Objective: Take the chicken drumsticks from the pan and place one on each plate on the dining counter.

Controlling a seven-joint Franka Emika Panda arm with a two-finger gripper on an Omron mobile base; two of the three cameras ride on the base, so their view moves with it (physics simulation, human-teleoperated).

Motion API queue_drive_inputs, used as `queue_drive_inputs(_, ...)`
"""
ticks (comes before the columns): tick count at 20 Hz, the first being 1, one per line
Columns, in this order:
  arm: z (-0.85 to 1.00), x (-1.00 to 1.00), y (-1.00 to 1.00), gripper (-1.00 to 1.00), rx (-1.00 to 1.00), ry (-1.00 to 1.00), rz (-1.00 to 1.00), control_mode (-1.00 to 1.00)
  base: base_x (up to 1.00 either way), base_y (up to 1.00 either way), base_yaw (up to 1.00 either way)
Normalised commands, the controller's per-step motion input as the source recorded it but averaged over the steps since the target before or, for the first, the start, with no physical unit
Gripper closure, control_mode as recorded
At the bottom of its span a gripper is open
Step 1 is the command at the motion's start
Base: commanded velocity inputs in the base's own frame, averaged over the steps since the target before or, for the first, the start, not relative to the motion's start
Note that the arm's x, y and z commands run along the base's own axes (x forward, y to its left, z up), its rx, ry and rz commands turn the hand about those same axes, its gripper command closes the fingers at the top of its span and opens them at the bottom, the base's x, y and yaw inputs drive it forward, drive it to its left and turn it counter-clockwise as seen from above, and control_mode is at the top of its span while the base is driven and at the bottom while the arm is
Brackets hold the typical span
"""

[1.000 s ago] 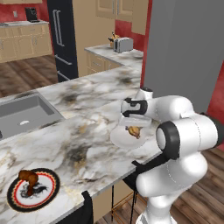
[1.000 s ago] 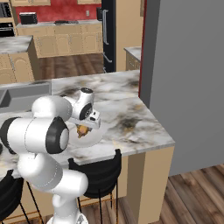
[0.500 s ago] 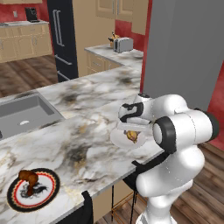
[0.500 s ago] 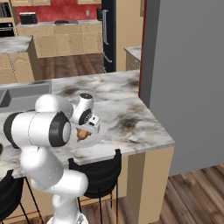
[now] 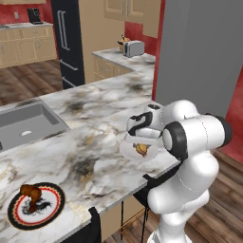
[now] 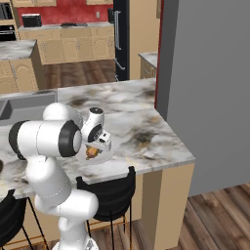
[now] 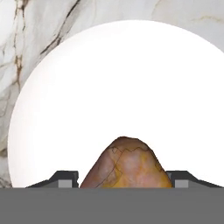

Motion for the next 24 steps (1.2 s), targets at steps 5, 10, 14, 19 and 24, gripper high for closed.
queue_drive_inputs(5, -0.06, 0.18, 0.03, 1.0, 0.0, 0.0, -0.02, -1.0, 0.0, 0.0, 0.0)
queue_drive_inputs(10, -0.11, 0.23, 0.02, 1.0, 0.0, 0.0, -0.04, -1.0, 0.0, 0.0, 0.0)
queue_drive_inputs(14, -0.22, 0.12, 0.03, 1.0, 0.0, 0.0, -0.05, -1.0, 0.0, 0.0, 0.0)
queue_drive_inputs(19, -0.18, 0.11, 0.03, 1.0, -0.01, 0.0, -0.08, -1.0, 0.0, 0.0, 0.0)
queue_drive_inputs(24, -0.04, -0.04, 0.0, -1.0, 0.0, -0.01, -0.01, -1.0, 0.0, 0.0, 0.0)
